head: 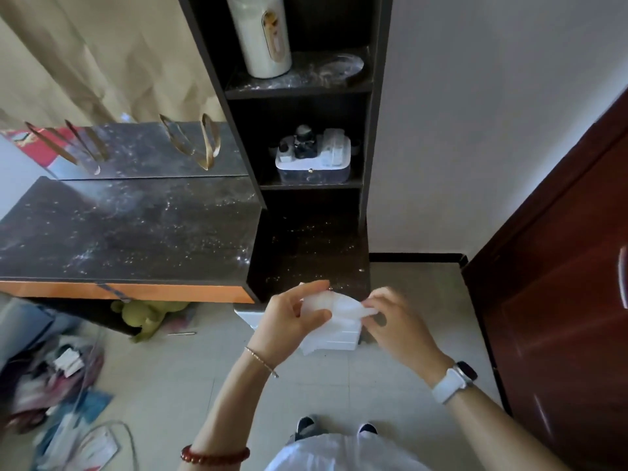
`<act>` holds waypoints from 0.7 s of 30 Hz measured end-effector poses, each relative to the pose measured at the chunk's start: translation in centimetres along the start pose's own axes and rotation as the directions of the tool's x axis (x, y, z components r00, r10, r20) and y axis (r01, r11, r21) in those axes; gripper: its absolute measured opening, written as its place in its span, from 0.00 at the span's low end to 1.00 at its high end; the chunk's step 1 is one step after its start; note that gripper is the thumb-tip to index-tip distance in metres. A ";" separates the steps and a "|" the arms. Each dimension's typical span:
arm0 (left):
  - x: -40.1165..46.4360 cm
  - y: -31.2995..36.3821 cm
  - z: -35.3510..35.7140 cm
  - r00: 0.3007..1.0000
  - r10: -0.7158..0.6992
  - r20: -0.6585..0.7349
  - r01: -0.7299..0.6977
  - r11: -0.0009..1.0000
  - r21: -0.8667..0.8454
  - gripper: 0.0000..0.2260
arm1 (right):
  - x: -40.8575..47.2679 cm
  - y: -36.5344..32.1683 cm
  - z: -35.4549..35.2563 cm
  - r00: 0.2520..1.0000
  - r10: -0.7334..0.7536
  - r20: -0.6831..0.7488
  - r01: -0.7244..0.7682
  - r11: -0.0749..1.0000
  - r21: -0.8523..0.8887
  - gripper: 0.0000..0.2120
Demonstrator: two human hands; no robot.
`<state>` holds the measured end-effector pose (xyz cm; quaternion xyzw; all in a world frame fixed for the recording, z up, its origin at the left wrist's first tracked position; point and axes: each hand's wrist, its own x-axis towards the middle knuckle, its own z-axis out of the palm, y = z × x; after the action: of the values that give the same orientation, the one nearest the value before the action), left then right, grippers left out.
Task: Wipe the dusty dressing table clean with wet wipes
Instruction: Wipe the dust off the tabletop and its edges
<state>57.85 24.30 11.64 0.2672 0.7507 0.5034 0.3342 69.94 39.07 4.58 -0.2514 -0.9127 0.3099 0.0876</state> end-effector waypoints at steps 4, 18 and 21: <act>3.0 -0.4 -2.4 0.998 -0.034 0.058 0.035 0.999 -0.021 0.21 | 3.2 -1.2 -0.5 0.972 -0.043 0.230 -0.060 0.903 0.426 0.15; 13.5 -2.6 -10.4 0.986 0.148 -0.080 -0.065 0.775 0.629 0.07 | 13.2 -6.0 3.8 0.983 0.111 0.148 -0.172 0.843 0.510 0.06; 14.8 -4.8 -9.9 0.955 0.277 -0.102 -0.146 0.744 0.652 0.12 | 13.8 -5.7 4.3 0.961 0.115 0.251 -0.227 0.847 0.481 0.07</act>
<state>40.49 27.81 6.36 0.3983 0.8697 0.2772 0.0900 54.45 40.01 4.74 -0.2660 -0.7774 0.5695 0.0242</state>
